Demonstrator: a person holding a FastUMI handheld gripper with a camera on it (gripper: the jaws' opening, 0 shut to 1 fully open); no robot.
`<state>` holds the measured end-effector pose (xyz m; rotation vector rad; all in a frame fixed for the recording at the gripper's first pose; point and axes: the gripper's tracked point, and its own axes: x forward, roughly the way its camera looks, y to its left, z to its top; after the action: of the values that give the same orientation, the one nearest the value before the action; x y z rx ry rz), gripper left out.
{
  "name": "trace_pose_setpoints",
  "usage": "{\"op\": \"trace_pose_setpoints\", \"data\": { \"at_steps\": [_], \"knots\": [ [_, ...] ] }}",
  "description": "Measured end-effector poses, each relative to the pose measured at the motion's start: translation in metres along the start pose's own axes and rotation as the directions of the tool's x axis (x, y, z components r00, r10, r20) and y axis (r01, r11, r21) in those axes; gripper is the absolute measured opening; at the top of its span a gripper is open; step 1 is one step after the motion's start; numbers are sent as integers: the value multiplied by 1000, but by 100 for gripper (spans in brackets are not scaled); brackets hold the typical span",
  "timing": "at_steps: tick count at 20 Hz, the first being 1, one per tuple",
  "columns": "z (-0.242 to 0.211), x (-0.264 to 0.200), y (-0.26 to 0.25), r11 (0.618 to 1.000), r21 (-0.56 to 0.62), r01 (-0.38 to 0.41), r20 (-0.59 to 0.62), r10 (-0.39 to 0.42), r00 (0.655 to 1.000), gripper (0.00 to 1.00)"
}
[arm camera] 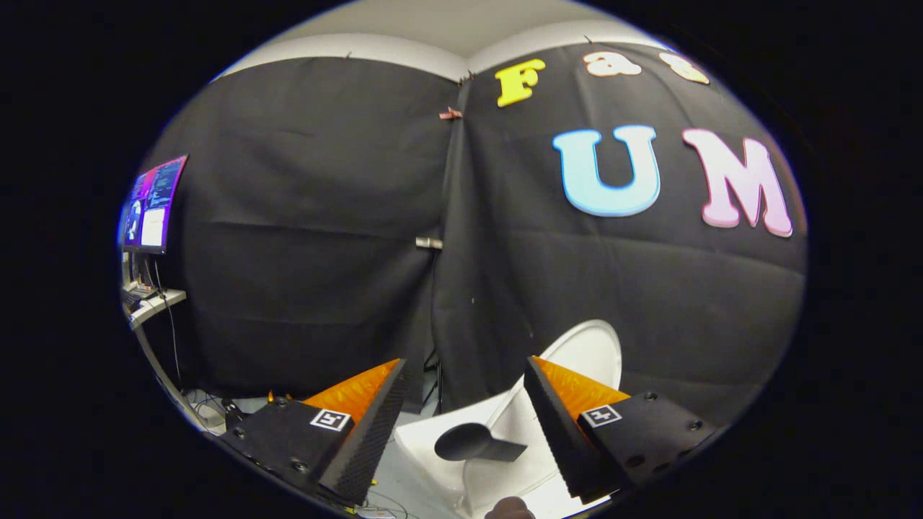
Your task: Open the toilet lid.
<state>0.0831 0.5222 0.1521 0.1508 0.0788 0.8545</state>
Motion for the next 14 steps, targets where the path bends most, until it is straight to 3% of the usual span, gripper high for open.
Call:
{"op": "trace_pose_setpoints", "data": {
  "at_steps": [3,6,8,10,13,14],
  "knots": [
    [72,-41,-23,998,46,37,120,-43,992,99],
    [118,-128,-114,970,18,243,231,-240,943,98],
    [98,-187,-184,905,2,425,224,-414,882,98],
    [61,-248,-228,840,15,542,166,-537,827,99],
    [39,-340,-277,719,2,695,239,-676,698,100],
    [33,-357,-289,693,-10,721,270,-692,669,99]
  ]
}}
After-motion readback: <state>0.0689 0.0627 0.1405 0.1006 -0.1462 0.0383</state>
